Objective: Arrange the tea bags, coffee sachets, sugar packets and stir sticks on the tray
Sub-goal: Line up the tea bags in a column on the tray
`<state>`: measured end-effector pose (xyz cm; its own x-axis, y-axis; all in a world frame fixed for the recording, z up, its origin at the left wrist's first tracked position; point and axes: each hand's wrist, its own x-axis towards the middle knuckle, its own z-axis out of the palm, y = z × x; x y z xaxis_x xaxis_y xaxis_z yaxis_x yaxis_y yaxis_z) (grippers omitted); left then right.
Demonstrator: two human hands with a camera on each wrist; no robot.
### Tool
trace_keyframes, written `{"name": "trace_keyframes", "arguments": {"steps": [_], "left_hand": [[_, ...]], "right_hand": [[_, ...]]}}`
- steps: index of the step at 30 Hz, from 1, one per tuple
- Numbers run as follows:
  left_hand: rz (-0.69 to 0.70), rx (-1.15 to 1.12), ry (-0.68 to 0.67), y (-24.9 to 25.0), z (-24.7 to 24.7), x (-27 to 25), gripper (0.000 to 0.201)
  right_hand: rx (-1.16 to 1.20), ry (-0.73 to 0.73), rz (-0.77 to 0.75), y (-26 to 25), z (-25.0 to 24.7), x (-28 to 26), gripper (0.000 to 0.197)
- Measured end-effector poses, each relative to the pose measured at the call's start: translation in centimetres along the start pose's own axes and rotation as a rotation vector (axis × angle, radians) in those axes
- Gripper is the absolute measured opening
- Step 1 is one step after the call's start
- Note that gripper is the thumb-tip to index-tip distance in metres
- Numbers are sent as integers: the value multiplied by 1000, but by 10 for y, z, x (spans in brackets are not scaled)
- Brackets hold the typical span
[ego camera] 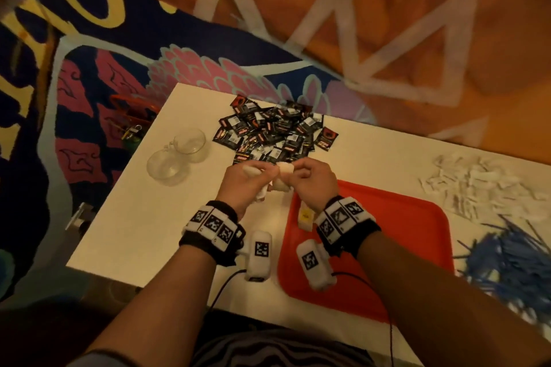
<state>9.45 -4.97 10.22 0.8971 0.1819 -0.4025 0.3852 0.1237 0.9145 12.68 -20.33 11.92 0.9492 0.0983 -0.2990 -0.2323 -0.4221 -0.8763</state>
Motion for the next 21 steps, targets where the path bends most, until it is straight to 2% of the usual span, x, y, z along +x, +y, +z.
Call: {"name": "trace_keyframes", "arguments": {"steps": [4, 8, 11, 16, 19, 21], "left_hand": [[113, 128, 34, 20, 40, 1, 21], [152, 115, -38, 35, 68, -2, 16], [184, 78, -101, 42, 78, -6, 4], [141, 36, -125, 46, 89, -12, 6], [149, 38, -168, 46, 93, -14, 5], [183, 67, -185, 46, 97, -17, 7]], "right_hand": [[-120, 167, -163, -9, -25, -9, 7], [-147, 193, -284, -15, -43, -18, 18], [-147, 147, -315, -13, -60, -22, 20], [32, 277, -274, -1, -90, -18, 13], [24, 90, -216, 7, -100, -19, 23], [-38, 10, -209, 12, -100, -21, 14]]}}
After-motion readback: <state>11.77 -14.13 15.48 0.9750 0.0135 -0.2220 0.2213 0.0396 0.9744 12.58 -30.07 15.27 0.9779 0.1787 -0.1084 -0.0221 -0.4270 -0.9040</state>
